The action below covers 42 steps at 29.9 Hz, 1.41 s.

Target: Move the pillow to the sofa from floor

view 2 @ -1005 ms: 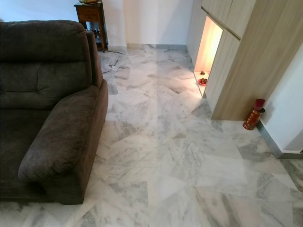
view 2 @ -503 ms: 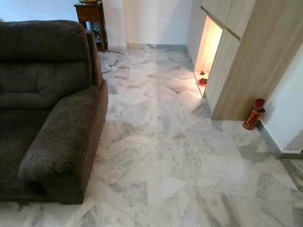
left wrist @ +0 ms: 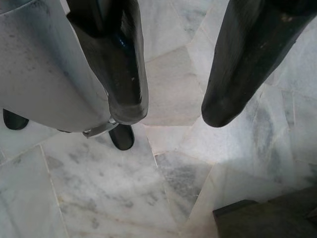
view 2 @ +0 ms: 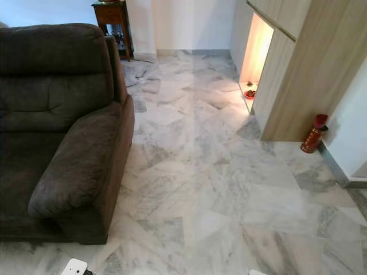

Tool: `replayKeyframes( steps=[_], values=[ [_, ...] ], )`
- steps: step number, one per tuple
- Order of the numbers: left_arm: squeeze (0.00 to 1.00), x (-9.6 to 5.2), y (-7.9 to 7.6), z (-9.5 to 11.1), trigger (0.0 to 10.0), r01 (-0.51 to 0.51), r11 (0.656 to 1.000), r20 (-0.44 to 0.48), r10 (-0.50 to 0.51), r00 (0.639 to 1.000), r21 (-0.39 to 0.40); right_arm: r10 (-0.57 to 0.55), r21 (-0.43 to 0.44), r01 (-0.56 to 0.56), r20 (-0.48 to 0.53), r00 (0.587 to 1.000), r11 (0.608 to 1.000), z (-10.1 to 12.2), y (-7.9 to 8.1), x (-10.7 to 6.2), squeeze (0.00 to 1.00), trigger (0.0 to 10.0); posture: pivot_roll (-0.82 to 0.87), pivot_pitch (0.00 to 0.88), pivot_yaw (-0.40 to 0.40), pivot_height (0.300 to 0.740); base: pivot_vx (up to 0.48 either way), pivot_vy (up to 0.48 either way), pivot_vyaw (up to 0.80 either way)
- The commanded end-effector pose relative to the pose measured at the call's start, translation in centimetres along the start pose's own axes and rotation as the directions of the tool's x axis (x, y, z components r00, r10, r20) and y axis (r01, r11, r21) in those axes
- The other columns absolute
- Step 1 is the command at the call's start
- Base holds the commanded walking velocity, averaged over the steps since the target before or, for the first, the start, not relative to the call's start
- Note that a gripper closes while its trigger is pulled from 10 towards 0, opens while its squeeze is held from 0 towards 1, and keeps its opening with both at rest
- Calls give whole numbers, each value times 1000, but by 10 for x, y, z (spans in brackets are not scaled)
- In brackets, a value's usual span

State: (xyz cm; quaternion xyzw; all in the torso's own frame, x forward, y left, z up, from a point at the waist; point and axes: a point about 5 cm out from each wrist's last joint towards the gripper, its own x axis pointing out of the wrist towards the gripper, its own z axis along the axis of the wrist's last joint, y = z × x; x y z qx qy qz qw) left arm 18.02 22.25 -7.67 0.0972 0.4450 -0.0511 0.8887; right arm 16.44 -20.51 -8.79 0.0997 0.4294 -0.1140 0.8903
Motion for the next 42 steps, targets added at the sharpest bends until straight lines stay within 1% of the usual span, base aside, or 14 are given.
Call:
replayKeyframes(
  steps=[1, 6, 11, 12, 13, 16, 17, 18, 21, 25, 27, 31, 36, 42],
  values=[
    [0, -1, -3, -8, 10000, 6, 1000, -38, -6, 999, 4, -4, 7, 4, -13, 1000, 1000, -2, -1, 0, 0, 10000, -31, 47, 29, 740, 0, 0, 0],
    [0, -2, -8, -14, 10000, 14, 1000, -63, -14, 998, 1, -9, 13, 9, -11, 1000, 1000, -1, -3, 0, 0, 10000, -33, 47, 24, 740, 0, 0, 0],
    [0, -3, -6, -18, 10000, 3, 1000, -84, -4, 996, -10, -11, 8, 12, -13, 1000, 1000, -1, -5, -1, 0, 10000, -31, 48, 21, 740, 0, 0, 0],
    [0, -3, -6, -20, 10000, -1, 1000, -91, 0, 996, -11, -12, -15, 11, -17, 1000, 1000, -2, -5, -1, 0, 10000, -30, 50, 20, 740, 0, 0, 0],
    [0, -3, -6, -20, 10000, -1, 1000, -91, 0, 996, -11, -12, -15, 11, -17, 1000, 1000, -2, -5, -1, 0, 10000, -30, 50, 20, 740, 0, 0, 0],
    [0, -4, -5, -24, 10000, -7, 1000, -107, 7, 994, 0, -6, -50, 6, -12, 1000, 999, -1, -5, -1, 0, 10000, -30, 55, 20, 740, 0, 0, 0],
    [0, -4, -5, -25, 10000, -8, 1000, -108, 7, 994, -4, -8, -66, 7, -18, 1000, 998, -2, -5, -1, 0, 10000, -32, 55, 21, 740, 0, 0, 581],
    [0, -5, -5, -26, 10000, -7, 1000, -103, 4, 995, -26, -10, -104, 8, -19, 1000, 995, -2, -5, -1, 0, 10000, -34, 57, 21, 740, 0, 0, 800],
    [0, -6, -4, -28, 10000, -7, 1000, -106, 5, 994, -23, -17, -66, 15, -19, 1000, 998, -3, -5, -1, 0, 10000, -34, 59, 21, 740, 0, 0, 800],
    [0, -7, -3, -31, 10000, -6, 1000, -112, 4, 994, -16, -15, -63, 13, -24, 1000, 998, -4, -6, -1, 0, 10000, -34, 62, 21, 740, 0, 0, 652],
    [0, -8, 0, -33, 10000, -12, 1000, -115, 9, 993, -22, -20, -41, 18, -29, 999, 999, -6, -6, -2, 0, 10000, -33, 63, 18, 740, 0, 0, 0],
    [0, -9, 3, -35, 10000, -15, 1000, -121, 12, 993, -23, -18, -44, 17, -32, 999, 999, -6, -7, -2, 0, 10000, -31, 65, 18, 740, 0, 0, 0],
    [0, -10, 6, -37, 10000, -24, 999, -131, 18, 991, -43, -17, -34, 16, -35, 999, 999, -7, -7, -2, 0, 10000, -30, 66, 17, 740, 0, 0, 0],
    [0, -10, 6, -36, 10000, -26, 999, -133, 22, 991, -32, -18, -32, 17, -40, 999, 999, -8, -7, -2, 0, 10000, -31, 67, 19, 740, 0, 0, 0]
  ],
)
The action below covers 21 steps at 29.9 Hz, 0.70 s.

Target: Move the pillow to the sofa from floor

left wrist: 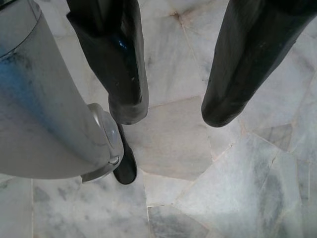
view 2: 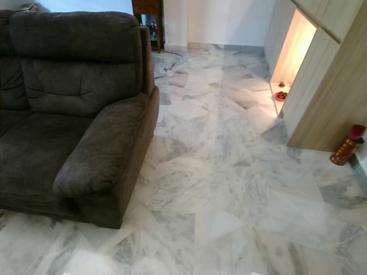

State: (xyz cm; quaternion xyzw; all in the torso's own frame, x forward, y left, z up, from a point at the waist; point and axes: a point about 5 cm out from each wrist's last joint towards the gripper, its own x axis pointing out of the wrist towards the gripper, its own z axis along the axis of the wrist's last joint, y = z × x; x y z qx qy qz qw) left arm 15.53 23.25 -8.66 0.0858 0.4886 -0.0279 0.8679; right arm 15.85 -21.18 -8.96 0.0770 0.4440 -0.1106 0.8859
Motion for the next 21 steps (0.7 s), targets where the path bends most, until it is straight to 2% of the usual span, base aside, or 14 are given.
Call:
replayKeyframes(
  steps=[1, 6, 21],
  values=[
    [0, -2, 2, -9, 10000, -6, 1000, -33, 6, 999, 5, 0, 16, 0, -16, 1000, 1000, -4, 2, -1, 0, 10000, -31, 67, 20, 740, 0, 0, 0],
    [0, -1, 0, -8, 10000, -4, 1000, -32, 4, 999, 3, 2, 18, -1, -17, 1000, 1000, -5, 2, -1, 0, 10000, -31, 68, 21, 740, 0, 243, 0],
    [0, 0, -5, -5, 10000, -6, 1000, -26, 6, 1000, -5, 8, 33, -7, -22, 1000, 999, -7, 4, -1, 0, 10000, -28, 69, 22, 740, 0, 41, 0]
  ],
)
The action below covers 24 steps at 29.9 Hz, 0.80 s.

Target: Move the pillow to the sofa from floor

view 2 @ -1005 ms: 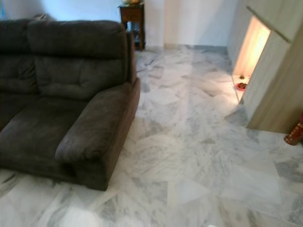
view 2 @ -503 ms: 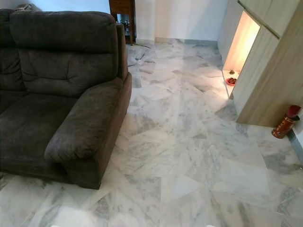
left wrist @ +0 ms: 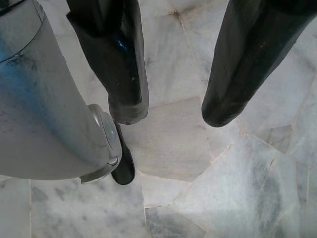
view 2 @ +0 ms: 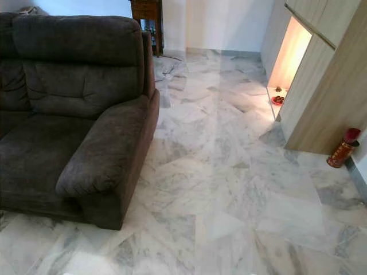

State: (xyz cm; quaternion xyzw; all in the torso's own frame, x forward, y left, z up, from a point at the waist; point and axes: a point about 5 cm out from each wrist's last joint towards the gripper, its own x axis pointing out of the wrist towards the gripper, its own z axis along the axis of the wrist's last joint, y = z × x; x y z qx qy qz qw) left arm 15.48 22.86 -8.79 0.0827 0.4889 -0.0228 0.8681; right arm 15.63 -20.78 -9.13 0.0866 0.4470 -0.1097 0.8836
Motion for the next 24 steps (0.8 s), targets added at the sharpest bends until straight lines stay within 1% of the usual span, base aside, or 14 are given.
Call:
replayKeyframes(
  steps=[1, 5, 13, 16, 22, 24],
  values=[
    [0, 0, -1, -4, 10000, 0, 1000, -25, 1, 1000, 5, -1, 17, 1, -13, 1000, 1000, -3, 1, 0, 0, 10000, -28, 69, 22, 740, 0, 270, 0],
    [0, 0, -3, -3, 10000, 2, 1000, -22, -2, 1000, 4, 1, 16, 0, -13, 1000, 1000, -3, 1, 0, 0, 10000, -28, 73, 21, 740, 0, 348, 0],
    [0, 2, -7, 1, 10000, 3, 1000, -16, -3, 1000, 7, 2, 15, -2, -13, 1000, 1000, -2, 1, 0, 0, 10000, -28, 74, 19, 740, 0, 0, 0],
    [0, 2, -7, 1, 10000, 3, 1000, -14, -3, 1000, 7, 4, 17, -3, -12, 1000, 1000, -2, 1, 0, 0, 10000, -28, 74, 19, 740, 0, 326, 0],
    [0, 2, -4, 7, 10000, 3, 1000, 2, -3, 1000, 8, 5, 25, -5, -10, 1000, 1000, -2, 2, 0, 0, 10000, -26, 75, 18, 740, 0, 0, 0],
    [0, 2, -2, 6, 10000, 1, 1000, 4, -1, 1000, 7, 6, 25, -6, -10, 1000, 1000, -2, 2, 0, 0, 10000, -25, 76, 19, 740, 0, 398, 0]
  ],
)
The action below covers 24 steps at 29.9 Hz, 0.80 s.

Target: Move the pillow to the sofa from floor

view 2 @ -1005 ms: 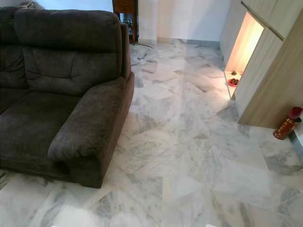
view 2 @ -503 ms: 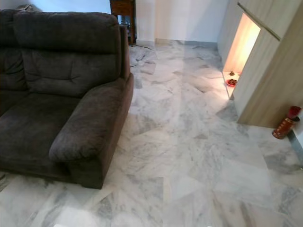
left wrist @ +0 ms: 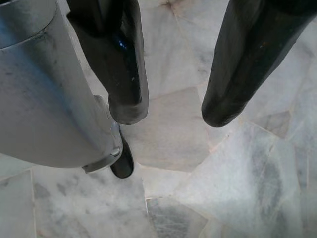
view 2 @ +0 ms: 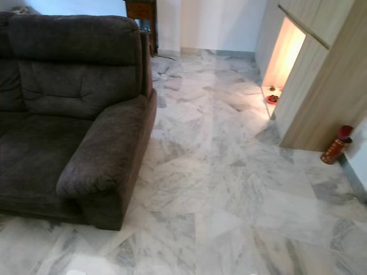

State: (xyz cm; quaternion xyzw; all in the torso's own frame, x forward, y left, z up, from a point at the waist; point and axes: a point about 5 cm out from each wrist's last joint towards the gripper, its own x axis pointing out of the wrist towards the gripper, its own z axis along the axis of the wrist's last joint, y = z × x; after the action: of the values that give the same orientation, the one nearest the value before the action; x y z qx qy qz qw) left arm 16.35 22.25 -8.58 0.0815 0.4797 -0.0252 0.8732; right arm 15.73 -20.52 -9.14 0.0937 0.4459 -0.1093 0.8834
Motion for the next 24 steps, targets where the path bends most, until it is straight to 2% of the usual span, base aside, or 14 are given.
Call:
replayKeyframes(
  steps=[1, 5, 14, 17, 24],
  values=[
    [0, -1, 3, -3, 10000, -3, 1000, -18, 3, 1000, 7, -2, 14, 2, -10, 1000, 1000, -2, -1, -1, 0, 10000, -25, 76, 19, 740, 0, 285, 0],
    [0, -1, 4, -4, 10000, -5, 1000, -19, 5, 1000, 8, -2, 15, 2, -11, 1000, 1000, -3, -1, 0, 0, 10000, -25, 76, 19, 740, 0, 412, 0],
    [0, -1, 3, -6, 10000, -5, 1000, -23, 5, 1000, 11, 0, 16, 0, -10, 1000, 1000, -2, 0, 0, 0, 10000, -25, 76, 19, 740, 0, 0, 0],
    [0, -1, 2, -6, 10000, -3, 1000, -23, 3, 1000, 16, 2, 16, -2, -9, 1000, 1000, -2, 0, 0, 0, 10000, -25, 77, 18, 740, 0, 388, 0],
    [0, -1, 3, -3, 10000, -2, 1000, -18, 2, 1000, 18, 4, 16, -3, -9, 1000, 1000, -2, 0, 0, 0, 10000, -25, 78, 17, 740, 0, 44, 0]
  ],
)
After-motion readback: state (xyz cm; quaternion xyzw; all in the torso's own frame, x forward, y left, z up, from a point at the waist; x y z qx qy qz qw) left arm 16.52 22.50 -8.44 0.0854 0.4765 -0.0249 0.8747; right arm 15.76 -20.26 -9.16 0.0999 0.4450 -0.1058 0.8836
